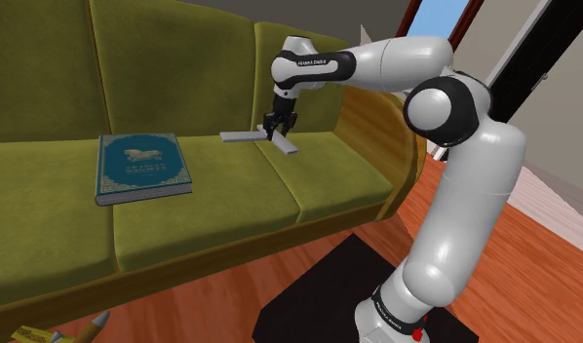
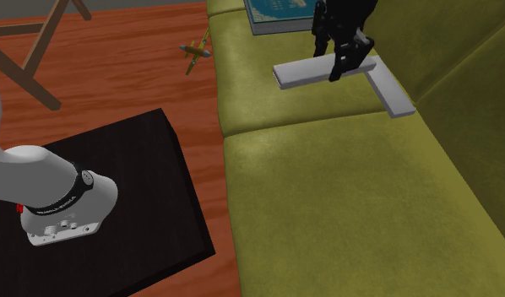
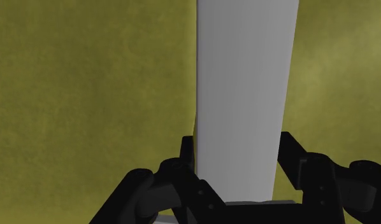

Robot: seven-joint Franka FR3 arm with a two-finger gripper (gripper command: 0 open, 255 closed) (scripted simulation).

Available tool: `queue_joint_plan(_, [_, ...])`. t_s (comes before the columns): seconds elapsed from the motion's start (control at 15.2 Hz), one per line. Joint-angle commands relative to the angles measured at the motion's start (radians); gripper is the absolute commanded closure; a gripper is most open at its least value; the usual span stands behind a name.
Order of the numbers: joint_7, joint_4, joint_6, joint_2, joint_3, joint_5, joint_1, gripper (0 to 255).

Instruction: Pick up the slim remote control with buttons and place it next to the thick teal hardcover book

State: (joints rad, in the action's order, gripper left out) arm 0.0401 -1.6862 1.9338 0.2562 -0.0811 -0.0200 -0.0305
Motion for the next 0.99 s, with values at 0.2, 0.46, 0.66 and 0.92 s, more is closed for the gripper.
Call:
queue_joint_plan(0.2, [-0.117,-0.054,0.02,-0.035,0.041,0.012,0.072,255])
queue_joint_plan(0.46, [-0.206,-0.066,0.023,-0.044,0.075,0.019,0.126,255])
queue_joint_plan(0.66, [-0.274,-0.062,0.021,-0.042,0.101,0.024,0.166,255])
queue_joint_plan(0.92, [-0.363,-0.04,0.015,-0.026,0.134,0.032,0.22,255])
